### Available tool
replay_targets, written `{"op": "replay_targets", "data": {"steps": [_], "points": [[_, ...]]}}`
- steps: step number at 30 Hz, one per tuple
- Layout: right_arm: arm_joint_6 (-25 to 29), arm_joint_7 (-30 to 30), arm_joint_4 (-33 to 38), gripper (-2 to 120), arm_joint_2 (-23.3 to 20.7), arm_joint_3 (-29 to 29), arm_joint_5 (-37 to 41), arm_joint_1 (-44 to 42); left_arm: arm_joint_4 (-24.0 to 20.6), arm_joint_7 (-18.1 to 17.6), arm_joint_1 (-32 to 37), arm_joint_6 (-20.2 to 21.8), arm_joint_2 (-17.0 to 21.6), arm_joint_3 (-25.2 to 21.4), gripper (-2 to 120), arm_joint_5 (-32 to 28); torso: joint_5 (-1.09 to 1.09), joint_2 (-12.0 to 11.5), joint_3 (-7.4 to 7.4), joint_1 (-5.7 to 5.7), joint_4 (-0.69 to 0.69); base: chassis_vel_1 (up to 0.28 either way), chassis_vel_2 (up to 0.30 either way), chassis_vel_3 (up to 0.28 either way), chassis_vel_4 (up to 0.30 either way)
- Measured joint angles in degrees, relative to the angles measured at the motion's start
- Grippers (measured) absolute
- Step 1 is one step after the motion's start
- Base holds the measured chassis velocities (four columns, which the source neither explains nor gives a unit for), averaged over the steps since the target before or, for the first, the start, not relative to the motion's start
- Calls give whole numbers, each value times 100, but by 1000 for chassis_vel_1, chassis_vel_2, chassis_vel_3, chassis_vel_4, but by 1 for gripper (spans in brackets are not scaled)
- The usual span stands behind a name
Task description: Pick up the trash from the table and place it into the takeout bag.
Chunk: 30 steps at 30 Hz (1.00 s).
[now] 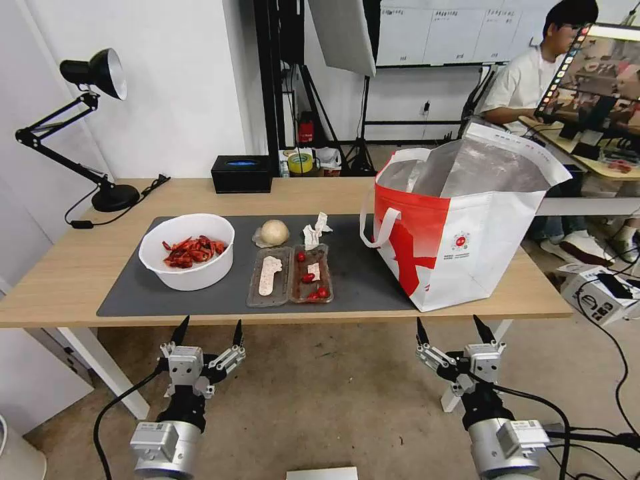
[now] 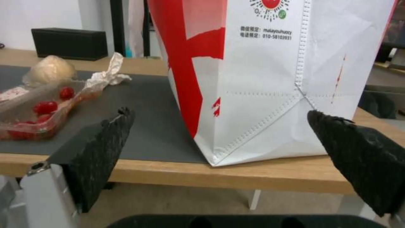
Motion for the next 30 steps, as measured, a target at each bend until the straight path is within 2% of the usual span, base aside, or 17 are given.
{"op": "replay_targets", "data": {"steps": [30], "points": [[-16,0,0,100,-11,0,10,4,0,-2,-3,22,3,2,100,-21,0,0,0,0,0,0,0,0,0]]}}
